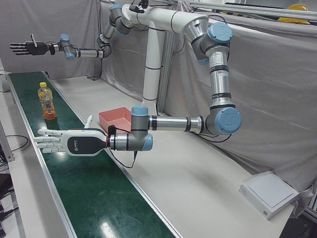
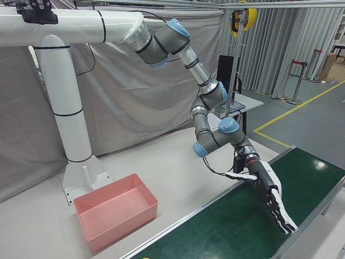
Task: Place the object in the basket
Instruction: 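Move the left hand forward over the belt toward the drink bottle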
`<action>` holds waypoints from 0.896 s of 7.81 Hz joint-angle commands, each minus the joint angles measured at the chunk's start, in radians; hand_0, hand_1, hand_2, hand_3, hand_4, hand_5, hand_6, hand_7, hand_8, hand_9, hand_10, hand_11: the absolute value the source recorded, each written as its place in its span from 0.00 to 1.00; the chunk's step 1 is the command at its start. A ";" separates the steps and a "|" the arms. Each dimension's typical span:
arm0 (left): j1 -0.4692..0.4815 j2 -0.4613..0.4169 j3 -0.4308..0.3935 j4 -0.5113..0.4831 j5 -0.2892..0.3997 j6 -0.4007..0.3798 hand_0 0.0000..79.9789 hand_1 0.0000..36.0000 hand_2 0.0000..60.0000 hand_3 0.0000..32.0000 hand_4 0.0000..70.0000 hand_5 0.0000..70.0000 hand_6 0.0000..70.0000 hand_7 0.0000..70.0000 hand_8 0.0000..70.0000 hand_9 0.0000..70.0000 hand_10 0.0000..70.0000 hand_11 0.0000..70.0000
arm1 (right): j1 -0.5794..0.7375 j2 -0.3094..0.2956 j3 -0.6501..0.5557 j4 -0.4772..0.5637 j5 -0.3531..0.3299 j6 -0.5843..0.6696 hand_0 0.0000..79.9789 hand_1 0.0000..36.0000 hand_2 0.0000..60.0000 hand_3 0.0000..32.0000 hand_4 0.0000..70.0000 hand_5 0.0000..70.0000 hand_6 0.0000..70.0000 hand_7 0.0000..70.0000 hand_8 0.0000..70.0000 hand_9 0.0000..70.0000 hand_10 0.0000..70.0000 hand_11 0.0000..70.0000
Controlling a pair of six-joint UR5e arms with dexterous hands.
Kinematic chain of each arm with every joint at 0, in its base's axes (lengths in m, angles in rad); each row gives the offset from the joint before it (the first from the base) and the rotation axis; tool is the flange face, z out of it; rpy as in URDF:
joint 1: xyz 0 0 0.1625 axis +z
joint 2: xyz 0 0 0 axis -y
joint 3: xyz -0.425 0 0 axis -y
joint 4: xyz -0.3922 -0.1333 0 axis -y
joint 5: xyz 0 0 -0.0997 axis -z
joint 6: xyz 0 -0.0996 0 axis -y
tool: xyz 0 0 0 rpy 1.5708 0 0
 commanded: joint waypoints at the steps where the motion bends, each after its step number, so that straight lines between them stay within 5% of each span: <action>1: 0.038 -0.059 -0.001 0.063 -0.015 0.003 0.74 0.11 0.00 0.00 0.13 0.09 0.00 0.00 0.00 0.00 0.01 0.03 | 0.000 0.000 0.001 0.000 0.000 0.000 0.00 0.00 0.00 0.00 0.00 0.00 0.00 0.00 0.00 0.00 0.00 0.00; 4: 0.145 -0.078 -0.003 0.090 -0.182 0.015 0.72 0.08 0.00 0.01 0.13 0.06 0.00 0.00 0.00 0.00 0.00 0.01 | 0.000 0.000 0.001 0.000 0.000 0.000 0.00 0.00 0.00 0.00 0.00 0.00 0.00 0.00 0.00 0.00 0.00 0.00; 7: 0.148 -0.173 0.000 0.172 -0.202 0.107 0.69 0.06 0.00 0.01 0.13 0.06 0.00 0.00 0.00 0.00 0.01 0.03 | 0.000 0.000 0.001 0.000 0.000 0.000 0.00 0.00 0.00 0.00 0.00 0.00 0.00 0.00 0.00 0.00 0.00 0.00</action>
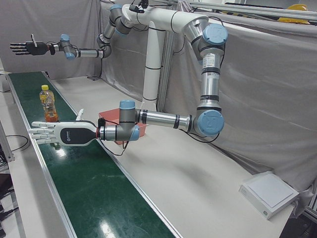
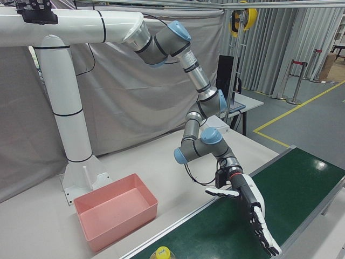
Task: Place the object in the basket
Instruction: 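Move the left hand forward over the belt toward the drink bottle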
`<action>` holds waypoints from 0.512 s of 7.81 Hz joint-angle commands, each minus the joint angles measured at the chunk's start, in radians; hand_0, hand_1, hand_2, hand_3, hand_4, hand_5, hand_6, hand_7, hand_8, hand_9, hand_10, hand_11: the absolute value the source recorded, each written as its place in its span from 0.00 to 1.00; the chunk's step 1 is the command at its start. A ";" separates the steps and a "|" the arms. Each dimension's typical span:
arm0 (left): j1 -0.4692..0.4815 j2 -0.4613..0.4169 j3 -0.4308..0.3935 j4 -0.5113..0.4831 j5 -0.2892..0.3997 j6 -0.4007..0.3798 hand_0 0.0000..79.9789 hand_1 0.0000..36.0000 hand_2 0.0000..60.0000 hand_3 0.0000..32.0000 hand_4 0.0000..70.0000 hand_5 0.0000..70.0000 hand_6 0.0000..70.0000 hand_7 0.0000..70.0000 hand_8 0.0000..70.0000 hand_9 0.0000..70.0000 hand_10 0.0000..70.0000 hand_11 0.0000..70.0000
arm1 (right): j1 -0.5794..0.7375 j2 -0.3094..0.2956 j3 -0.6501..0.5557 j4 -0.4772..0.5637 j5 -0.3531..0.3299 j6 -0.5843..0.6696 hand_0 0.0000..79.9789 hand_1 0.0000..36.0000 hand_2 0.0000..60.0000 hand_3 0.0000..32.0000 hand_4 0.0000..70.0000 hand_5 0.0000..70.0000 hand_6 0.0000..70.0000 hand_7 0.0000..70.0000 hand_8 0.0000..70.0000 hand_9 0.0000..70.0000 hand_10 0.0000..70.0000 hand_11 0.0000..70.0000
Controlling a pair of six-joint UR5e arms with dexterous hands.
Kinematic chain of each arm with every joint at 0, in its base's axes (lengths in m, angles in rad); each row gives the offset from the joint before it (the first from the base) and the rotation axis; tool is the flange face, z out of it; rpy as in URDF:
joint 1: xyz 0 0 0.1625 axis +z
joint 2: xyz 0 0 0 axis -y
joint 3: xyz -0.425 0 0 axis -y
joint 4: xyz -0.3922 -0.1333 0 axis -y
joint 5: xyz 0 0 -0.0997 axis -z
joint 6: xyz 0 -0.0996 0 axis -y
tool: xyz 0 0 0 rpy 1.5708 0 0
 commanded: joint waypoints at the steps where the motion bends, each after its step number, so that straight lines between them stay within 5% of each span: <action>1: 0.006 -0.056 0.004 0.039 -0.037 0.066 0.68 0.05 0.00 0.02 0.13 0.05 0.00 0.00 0.00 0.00 0.01 0.03 | 0.000 0.000 0.000 0.000 0.000 0.000 0.00 0.00 0.00 0.00 0.00 0.00 0.00 0.00 0.00 0.00 0.00 0.00; 4: 0.035 -0.053 0.042 -0.003 -0.040 0.067 0.67 0.04 0.00 0.03 0.12 0.05 0.00 0.00 0.00 0.00 0.01 0.03 | 0.000 0.000 0.000 0.000 0.000 0.000 0.00 0.00 0.00 0.00 0.00 0.00 0.00 0.00 0.00 0.00 0.00 0.00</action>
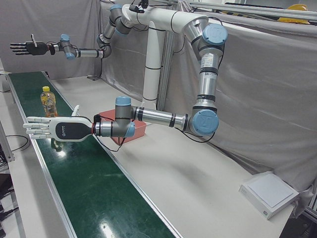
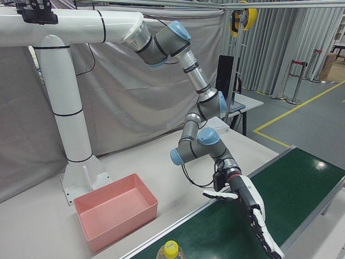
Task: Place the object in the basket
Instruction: 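Move the left hand forward over the belt toward the drink bottle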
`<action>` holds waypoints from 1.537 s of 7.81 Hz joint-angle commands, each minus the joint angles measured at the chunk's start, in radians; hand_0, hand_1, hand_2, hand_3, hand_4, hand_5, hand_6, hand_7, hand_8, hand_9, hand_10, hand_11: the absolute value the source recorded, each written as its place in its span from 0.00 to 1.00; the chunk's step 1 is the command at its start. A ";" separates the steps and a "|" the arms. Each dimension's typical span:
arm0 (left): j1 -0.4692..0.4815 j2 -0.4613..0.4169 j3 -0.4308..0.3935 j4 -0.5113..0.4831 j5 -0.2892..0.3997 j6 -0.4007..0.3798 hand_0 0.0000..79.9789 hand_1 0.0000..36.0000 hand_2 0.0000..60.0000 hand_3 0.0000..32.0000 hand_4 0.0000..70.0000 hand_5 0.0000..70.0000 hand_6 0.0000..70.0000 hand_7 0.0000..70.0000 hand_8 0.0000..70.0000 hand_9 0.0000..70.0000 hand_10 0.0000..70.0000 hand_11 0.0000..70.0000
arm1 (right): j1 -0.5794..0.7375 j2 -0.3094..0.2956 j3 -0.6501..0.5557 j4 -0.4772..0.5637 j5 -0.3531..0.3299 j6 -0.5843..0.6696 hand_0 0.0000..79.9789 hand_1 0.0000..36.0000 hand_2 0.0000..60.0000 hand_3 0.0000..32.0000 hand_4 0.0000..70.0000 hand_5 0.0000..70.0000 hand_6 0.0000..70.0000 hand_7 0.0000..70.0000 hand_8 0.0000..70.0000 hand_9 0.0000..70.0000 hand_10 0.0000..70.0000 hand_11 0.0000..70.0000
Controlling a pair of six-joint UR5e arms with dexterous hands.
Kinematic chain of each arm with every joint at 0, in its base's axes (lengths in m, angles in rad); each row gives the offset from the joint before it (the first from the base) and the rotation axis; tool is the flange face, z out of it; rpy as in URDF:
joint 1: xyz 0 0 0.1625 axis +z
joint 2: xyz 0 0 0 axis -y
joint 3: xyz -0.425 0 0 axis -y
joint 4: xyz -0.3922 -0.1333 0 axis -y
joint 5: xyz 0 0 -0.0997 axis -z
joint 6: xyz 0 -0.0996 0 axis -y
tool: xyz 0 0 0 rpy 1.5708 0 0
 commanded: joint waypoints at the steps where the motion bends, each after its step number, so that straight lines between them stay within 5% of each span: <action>1: 0.027 -0.010 0.031 -0.024 -0.005 0.001 0.69 0.06 0.00 0.02 0.13 0.05 0.00 0.00 0.00 0.00 0.00 0.02 | 0.000 0.000 0.000 0.000 0.000 0.000 0.00 0.00 0.00 0.00 0.00 0.00 0.00 0.00 0.00 0.00 0.00 0.00; 12: 0.067 -0.077 0.117 -0.080 -0.005 0.001 0.70 0.07 0.00 0.00 0.14 0.07 0.00 0.00 0.00 0.00 0.01 0.04 | 0.000 0.000 0.000 0.000 0.000 0.000 0.00 0.00 0.00 0.00 0.00 0.00 0.00 0.00 0.00 0.00 0.00 0.00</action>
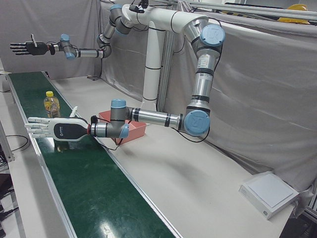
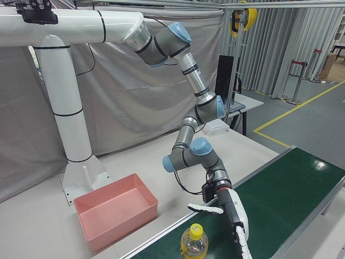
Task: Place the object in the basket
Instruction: 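Move the left hand forward over the belt toward the drink bottle, then close the left hand fingers around the bottle's middle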
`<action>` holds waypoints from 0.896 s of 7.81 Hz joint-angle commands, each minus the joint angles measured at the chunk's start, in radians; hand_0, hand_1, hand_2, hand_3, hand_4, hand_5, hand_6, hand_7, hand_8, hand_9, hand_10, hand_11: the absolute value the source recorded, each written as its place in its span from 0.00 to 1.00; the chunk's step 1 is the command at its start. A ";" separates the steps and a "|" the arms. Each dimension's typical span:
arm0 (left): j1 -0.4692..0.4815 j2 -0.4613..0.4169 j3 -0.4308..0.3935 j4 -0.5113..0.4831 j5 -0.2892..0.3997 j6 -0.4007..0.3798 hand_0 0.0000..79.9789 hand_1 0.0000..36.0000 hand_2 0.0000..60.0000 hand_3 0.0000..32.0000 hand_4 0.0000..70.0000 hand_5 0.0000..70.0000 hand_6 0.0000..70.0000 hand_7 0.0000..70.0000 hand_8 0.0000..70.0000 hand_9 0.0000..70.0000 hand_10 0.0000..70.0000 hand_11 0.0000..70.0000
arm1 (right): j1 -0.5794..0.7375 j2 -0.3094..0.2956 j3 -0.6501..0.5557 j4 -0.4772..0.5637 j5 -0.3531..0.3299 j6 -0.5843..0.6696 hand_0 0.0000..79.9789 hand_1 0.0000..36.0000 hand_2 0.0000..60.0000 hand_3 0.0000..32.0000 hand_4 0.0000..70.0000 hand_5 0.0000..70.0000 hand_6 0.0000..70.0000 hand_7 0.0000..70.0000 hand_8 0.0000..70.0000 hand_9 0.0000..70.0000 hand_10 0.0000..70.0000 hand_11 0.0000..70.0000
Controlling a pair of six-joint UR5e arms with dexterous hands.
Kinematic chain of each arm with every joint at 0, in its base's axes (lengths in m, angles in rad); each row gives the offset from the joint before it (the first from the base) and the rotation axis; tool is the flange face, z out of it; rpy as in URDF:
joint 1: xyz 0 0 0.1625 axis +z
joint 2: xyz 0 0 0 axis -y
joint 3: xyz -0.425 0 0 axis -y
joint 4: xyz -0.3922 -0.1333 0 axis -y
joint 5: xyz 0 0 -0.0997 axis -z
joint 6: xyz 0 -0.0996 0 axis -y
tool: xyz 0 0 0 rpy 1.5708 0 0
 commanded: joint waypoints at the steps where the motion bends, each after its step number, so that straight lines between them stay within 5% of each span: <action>1: 0.002 -0.046 0.077 -0.046 0.002 -0.002 0.70 0.07 0.00 0.00 0.14 0.07 0.00 0.00 0.00 0.00 0.01 0.03 | 0.000 0.000 0.000 0.000 0.000 0.000 0.00 0.00 0.00 0.00 0.00 0.00 0.00 0.00 0.00 0.00 0.00 0.00; 7: 0.008 -0.064 0.076 -0.040 0.011 -0.003 0.71 0.08 0.00 0.00 0.16 0.11 0.00 0.00 0.00 0.01 0.01 0.04 | 0.000 0.000 0.000 0.000 0.000 0.000 0.00 0.00 0.00 0.00 0.00 0.00 0.00 0.00 0.00 0.00 0.00 0.00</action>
